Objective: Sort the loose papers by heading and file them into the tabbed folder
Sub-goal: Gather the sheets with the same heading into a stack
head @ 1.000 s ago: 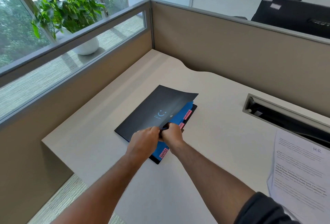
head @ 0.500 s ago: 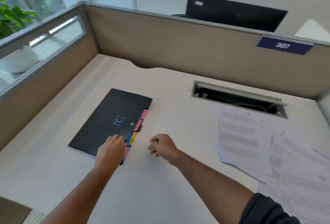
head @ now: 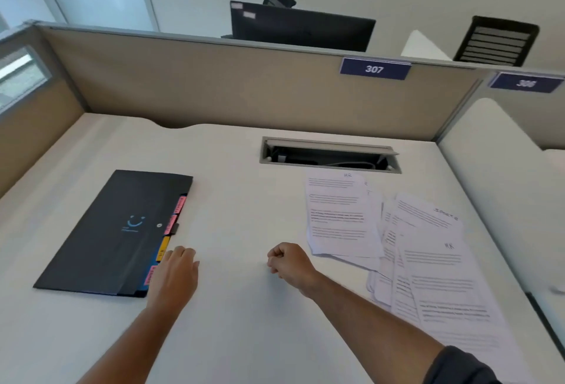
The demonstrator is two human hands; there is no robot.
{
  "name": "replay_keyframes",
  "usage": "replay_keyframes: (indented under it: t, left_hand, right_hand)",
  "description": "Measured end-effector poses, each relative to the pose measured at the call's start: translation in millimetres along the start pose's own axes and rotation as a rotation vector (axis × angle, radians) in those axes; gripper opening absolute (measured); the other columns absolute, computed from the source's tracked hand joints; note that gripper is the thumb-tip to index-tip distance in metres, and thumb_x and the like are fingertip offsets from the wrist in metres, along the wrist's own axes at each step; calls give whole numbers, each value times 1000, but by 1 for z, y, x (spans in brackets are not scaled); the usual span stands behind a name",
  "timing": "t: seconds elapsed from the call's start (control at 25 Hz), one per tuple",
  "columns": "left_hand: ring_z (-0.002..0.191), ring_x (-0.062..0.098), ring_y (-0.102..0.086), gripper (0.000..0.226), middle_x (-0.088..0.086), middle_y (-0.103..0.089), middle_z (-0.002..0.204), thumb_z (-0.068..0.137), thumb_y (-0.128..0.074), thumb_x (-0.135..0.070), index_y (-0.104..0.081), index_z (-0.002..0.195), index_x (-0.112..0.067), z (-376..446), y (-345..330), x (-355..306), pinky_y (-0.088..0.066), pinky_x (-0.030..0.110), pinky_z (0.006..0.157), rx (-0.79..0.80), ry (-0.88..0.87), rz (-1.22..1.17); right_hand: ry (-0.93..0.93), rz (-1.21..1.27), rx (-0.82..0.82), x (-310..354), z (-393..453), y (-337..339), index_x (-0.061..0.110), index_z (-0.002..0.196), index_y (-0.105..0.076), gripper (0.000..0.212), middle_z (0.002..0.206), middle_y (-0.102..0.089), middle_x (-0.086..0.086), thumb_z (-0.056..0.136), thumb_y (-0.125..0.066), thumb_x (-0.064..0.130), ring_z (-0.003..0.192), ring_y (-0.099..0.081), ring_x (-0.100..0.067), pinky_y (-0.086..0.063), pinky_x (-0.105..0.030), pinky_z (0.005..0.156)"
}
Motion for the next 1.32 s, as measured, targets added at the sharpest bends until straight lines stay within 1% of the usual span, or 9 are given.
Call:
replay_keyframes:
  t: [0.12,0.24,0.4,0.48,0.64,0.8,1.04,1.2,1.32]
  left_hand:
    - [95,25,-64,21,4,-69,104,91,-71,-18,-71,109,-9,3,-8,-40,-54,39,74,32,-24,-63]
    - [103,23,-64,26,2,-69,112,93,-68,-21,-70,117,-11,3,-15,-84,-55,37,81,53,-103,-100]
    - [101,26,-66,25,3,-71,109,89,-72,-18,-72,113,-9,3,-27,-144,-57,40,79,77,-234,-139]
    - [100,27,-66,26,3,-70,109,88,-73,-17,-72,113,-10,3,-32,-173,-57,40,79,95,-282,-162]
    - [100,26,-64,26,2,-69,110,88,-72,-19,-70,113,-11,-3,-39,-234,-57,41,78,128,-408,-172]
    - [97,24,-63,24,1,-68,108,86,-73,-19,-69,108,-14,-14,-48,-285,-57,40,74,155,-527,-182]
    - [104,17,-58,25,-2,-64,121,94,-66,-26,-67,118,-17,-35,-56,-351,-54,32,86,207,-612,-211]
    - [109,15,-57,30,-3,-61,129,97,-62,-30,-62,124,-17,-49,-62,-389,-52,29,92,262,-671,-257]
    - [119,14,-54,36,-5,-57,137,97,-63,-32,-58,130,-20,-57,-69,-412,-51,31,99,324,-695,-286]
  right_hand:
    - [9,-26,-70,-19,-11,27,11,99,-69,15,85,-67,8,91,-58,15,84,-66,-12,-49,-23,71]
    - [39,-82,-170,-38,-24,58,13,100,-70,15,85,-64,12,93,-58,17,84,-60,-11,-48,-23,72]
    - [27,-84,-380,-69,-38,105,15,91,-66,9,88,-70,7,92,-58,19,86,-65,-16,-54,-33,77]
    - [12,-71,-475,-85,-44,128,17,90,-66,8,91,-70,8,92,-59,19,88,-65,-17,-54,-34,79]
    - [-54,-61,-670,-121,-61,177,16,102,-69,12,103,-69,4,91,-64,20,96,-64,-17,-50,-29,85]
    - [-157,-56,-816,-162,-76,222,16,110,-68,22,107,-67,-1,89,-70,23,100,-65,-21,-52,-32,86]
    - [-364,51,-888,-211,-98,274,10,124,-63,41,124,-65,-10,87,-71,26,112,-63,-29,-54,-42,96]
    - [-435,-34,-910,-233,-116,294,12,129,-60,48,128,-60,-11,86,-74,29,118,-57,-32,-52,-48,98]
    - [-527,-104,-869,-244,-126,304,13,135,-54,63,132,-54,-13,83,-79,39,124,-51,-34,-48,-48,100]
Point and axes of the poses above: each hand's wrist, its own z-axis towards the middle knuckle, its own y-axis out of the back of the hand, x = y × z, the point moved 2 cm from there along z, towards the middle knuckle
